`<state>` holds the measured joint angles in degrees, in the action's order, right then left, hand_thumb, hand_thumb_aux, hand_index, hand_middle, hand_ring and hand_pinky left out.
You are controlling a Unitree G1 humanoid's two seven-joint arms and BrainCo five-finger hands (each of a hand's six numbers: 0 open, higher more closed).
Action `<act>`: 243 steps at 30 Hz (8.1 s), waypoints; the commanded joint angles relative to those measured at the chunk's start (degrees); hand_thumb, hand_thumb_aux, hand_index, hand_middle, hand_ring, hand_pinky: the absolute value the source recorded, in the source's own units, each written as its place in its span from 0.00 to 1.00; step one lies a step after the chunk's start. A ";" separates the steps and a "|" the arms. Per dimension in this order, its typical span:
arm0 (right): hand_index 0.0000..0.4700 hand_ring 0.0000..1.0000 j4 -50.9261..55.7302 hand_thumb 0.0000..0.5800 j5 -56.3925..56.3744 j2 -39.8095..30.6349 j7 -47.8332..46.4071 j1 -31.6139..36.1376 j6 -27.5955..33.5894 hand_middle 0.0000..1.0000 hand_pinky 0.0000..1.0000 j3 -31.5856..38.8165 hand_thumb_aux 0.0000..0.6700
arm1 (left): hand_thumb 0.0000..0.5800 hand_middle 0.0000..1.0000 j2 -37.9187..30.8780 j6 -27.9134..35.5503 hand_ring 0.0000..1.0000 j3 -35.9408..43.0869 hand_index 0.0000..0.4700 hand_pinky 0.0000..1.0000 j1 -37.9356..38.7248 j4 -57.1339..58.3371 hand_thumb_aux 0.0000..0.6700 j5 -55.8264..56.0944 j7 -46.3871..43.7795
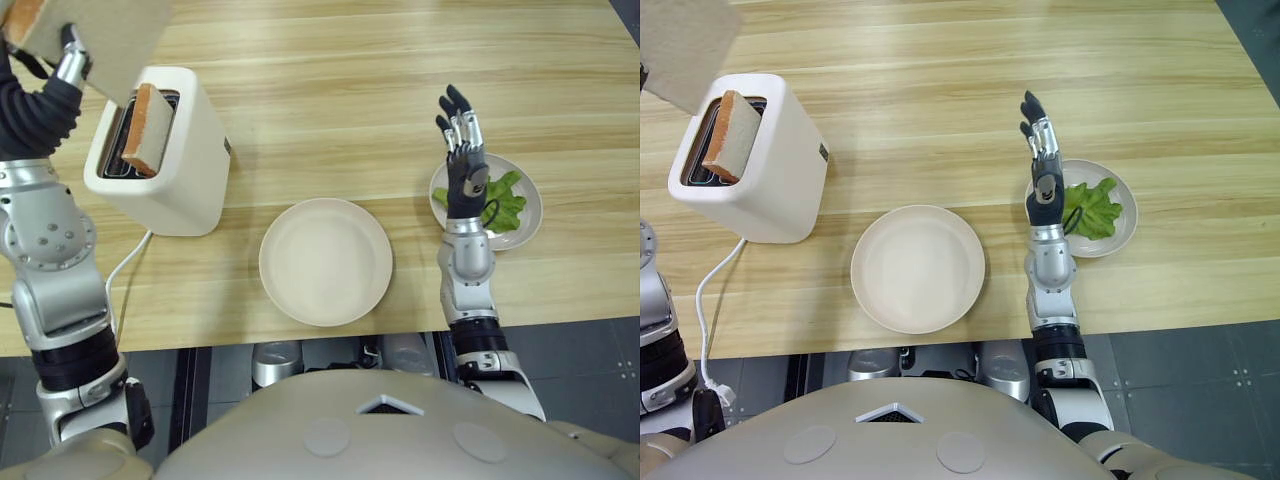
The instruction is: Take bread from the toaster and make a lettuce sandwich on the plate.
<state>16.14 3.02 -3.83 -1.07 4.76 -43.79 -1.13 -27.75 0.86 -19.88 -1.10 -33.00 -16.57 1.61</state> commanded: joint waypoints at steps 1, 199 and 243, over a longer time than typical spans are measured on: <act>0.00 0.00 -1.64 0.00 -1.07 -1.16 0.82 1.07 0.89 0.00 0.00 -2.20 0.00 | 1.00 1.00 3.34 4.50 1.00 4.96 0.98 1.00 2.01 -5.59 1.00 9.32 -6.80; 0.00 0.00 11.97 0.00 32.93 -24.63 12.65 17.35 0.18 0.00 0.00 16.85 0.00 | 1.00 1.00 -3.85 -1.15 1.00 4.70 0.98 1.00 -6.82 11.28 1.00 -21.89 10.90; 0.00 0.00 -10.15 0.00 40.68 -27.18 2.52 -1.18 -20.80 0.00 0.00 15.64 0.00 | 1.00 1.00 2.98 -5.34 1.00 36.63 0.98 1.00 -11.45 46.29 1.00 17.16 -50.99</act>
<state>5.82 41.36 -31.58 0.05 3.65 -63.59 14.71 -24.00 -3.76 16.51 -11.70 12.06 1.60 -49.01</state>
